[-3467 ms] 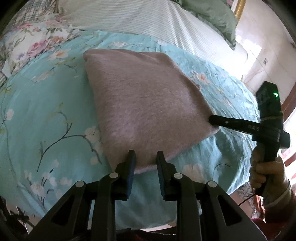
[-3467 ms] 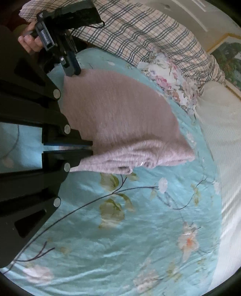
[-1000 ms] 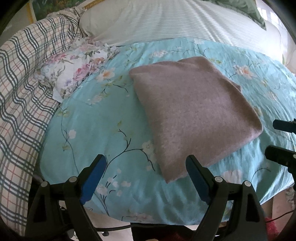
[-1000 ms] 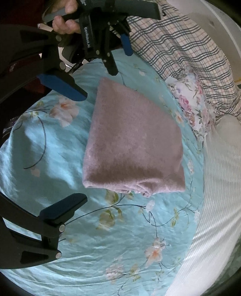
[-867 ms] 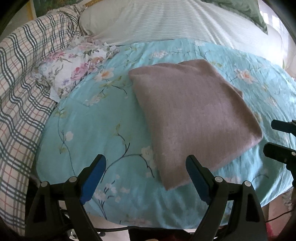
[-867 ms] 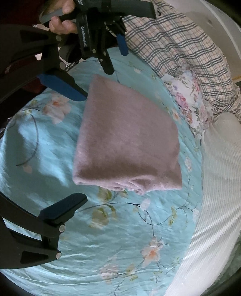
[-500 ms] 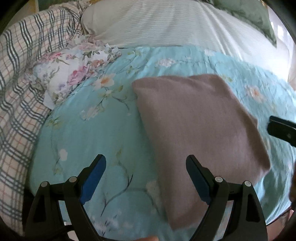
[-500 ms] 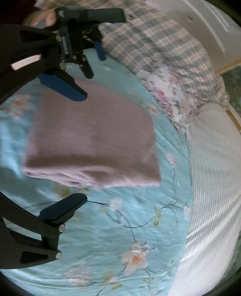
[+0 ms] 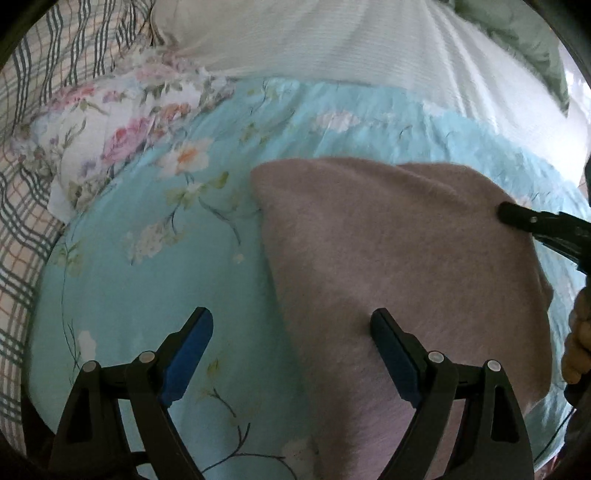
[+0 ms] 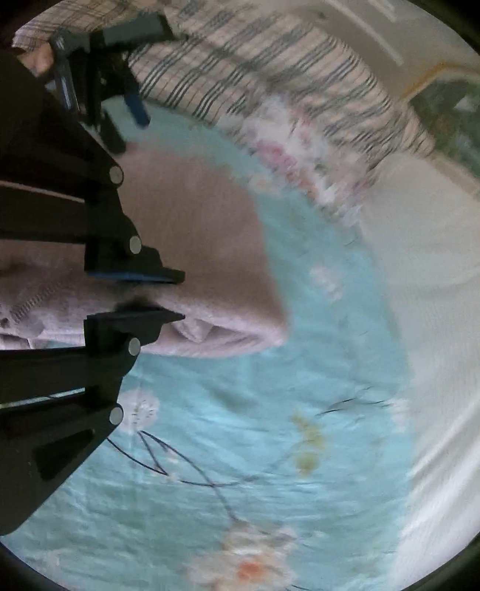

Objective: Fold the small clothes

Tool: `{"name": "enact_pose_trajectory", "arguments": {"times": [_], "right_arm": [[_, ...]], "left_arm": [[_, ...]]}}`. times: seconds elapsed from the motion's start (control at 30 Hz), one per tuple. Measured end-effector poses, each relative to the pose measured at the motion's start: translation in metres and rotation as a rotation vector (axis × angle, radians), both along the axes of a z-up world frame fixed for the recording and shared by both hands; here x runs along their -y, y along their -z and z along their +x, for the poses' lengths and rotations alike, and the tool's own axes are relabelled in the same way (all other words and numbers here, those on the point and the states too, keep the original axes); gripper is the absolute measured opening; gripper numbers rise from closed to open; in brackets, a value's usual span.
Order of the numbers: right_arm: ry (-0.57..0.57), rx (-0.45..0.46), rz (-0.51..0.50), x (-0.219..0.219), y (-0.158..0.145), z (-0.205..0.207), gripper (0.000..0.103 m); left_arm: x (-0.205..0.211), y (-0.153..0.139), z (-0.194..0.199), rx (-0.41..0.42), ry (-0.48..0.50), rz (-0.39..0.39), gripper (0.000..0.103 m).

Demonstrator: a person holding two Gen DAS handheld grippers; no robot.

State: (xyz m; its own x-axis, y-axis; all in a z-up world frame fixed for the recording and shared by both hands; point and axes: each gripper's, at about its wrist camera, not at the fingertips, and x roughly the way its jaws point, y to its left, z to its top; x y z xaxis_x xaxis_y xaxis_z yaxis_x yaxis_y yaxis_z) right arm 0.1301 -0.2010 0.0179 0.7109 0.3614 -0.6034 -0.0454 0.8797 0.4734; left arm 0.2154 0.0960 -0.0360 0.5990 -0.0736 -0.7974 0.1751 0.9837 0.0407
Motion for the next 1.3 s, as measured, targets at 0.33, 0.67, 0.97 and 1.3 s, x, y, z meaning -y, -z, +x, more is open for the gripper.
{"name": "enact_pose_trajectory", "arguments": {"times": [0.33,0.67,0.97,1.3], "right_arm": [[0.043,-0.124,-0.078,0.007,0.043,0.024,0.009],[0.042,-0.021,-0.097,-0.011,-0.002,-0.034,0.063],[-0.028,-0.057,-0.156,-0.034,0.000,-0.097,0.083],[-0.142,-0.093,-0.277,-0.060,0.009,-0.160,0.098]], "left_arm": [[0.011,0.030,0.009,-0.022,0.004,0.044,0.093],[0.000,0.005,-0.029,-0.004,-0.025,0.003,0.093],[-0.005,0.007,-0.086,-0.006,0.017,0.055,0.095],[-0.012,0.010,-0.153,-0.013,0.069,0.095,0.095]]}}
